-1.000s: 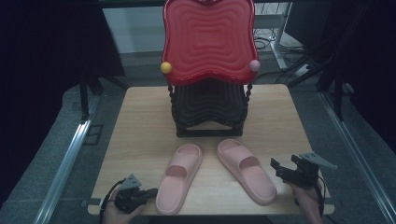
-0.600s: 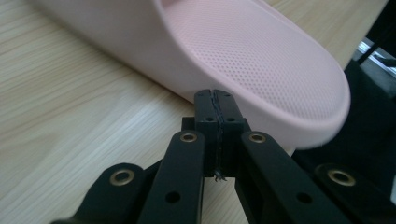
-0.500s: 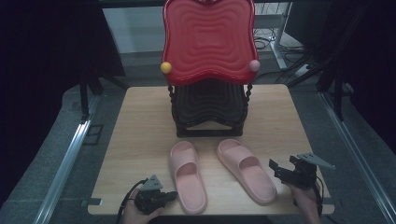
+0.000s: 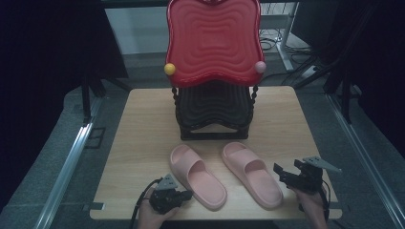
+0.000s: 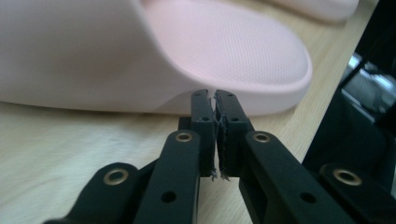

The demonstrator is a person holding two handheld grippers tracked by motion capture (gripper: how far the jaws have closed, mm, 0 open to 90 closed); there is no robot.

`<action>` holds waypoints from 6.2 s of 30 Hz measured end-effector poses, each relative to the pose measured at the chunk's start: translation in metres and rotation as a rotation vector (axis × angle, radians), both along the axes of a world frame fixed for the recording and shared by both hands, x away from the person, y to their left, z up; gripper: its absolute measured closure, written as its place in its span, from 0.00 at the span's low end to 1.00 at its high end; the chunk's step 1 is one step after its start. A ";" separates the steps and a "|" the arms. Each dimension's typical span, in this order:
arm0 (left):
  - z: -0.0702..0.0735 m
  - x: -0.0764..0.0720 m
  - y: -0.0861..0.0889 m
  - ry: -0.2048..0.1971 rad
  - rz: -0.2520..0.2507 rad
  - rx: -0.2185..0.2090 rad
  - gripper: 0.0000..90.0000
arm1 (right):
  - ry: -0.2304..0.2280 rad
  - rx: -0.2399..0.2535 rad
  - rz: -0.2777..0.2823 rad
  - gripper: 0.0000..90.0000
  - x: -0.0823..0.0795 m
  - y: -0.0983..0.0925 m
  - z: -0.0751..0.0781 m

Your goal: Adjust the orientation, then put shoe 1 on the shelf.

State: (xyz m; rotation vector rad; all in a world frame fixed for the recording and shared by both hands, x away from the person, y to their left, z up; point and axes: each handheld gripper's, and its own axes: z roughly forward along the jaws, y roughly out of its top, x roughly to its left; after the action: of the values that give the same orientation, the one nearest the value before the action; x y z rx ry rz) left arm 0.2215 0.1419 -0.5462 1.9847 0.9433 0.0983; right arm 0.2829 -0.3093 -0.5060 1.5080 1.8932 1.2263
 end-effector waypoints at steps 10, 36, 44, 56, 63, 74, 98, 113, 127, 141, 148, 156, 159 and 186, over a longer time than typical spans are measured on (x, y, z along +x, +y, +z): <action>0.053 0.020 0.037 -0.165 0.198 -0.052 0.57 | -0.035 -0.015 0.089 0.16 -0.008 0.012 0.011; 0.045 0.028 0.062 -0.128 0.286 -0.103 0.32 | -0.075 -0.082 0.423 0.50 -0.044 0.099 0.028; 0.045 0.028 0.063 -0.124 0.283 -0.104 0.32 | -0.029 -0.132 0.504 0.58 -0.030 0.160 0.007; 0.042 0.028 0.063 -0.115 0.279 -0.106 0.32 | 0.010 -0.147 0.499 0.63 -0.008 0.200 -0.002; 0.040 0.028 0.066 -0.108 0.288 -0.109 0.32 | 0.033 -0.144 0.479 0.69 0.011 0.217 -0.011; 0.038 0.028 0.070 -0.103 0.298 -0.113 0.32 | 0.067 -0.133 0.443 0.81 0.028 0.232 -0.024; 0.036 0.028 0.073 -0.088 0.320 -0.109 0.32 | -0.045 -0.059 0.391 0.94 0.006 0.207 0.011; 0.035 0.028 0.074 -0.084 0.324 -0.112 0.32 | -0.220 0.053 0.346 0.94 -0.008 0.169 0.078; 0.033 0.029 0.072 -0.078 0.318 -0.111 0.32 | -0.319 0.110 0.315 0.94 0.008 0.167 0.136; 0.033 0.029 0.072 -0.076 0.315 -0.113 0.32 | -0.382 0.124 0.304 0.94 0.026 0.180 0.189; 0.033 0.029 0.076 -0.072 0.321 -0.127 0.32 | -0.391 0.123 0.278 0.94 0.051 0.197 0.215; 0.034 0.029 0.083 -0.073 0.331 -0.142 0.32 | -0.395 0.110 0.237 0.94 0.082 0.222 0.240; 0.034 0.029 0.085 -0.073 0.335 -0.145 0.32 | -0.395 0.106 0.229 0.94 0.094 0.231 0.248; 0.033 0.031 0.100 -0.074 0.363 -0.163 0.32 | -0.419 0.115 0.042 0.94 0.188 0.286 0.289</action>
State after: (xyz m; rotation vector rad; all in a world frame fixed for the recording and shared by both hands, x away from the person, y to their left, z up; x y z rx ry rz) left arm 0.2526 0.2421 -0.5133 1.6343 1.2150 0.2871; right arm 0.4710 -0.0230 -0.2168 1.1530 1.6058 1.5518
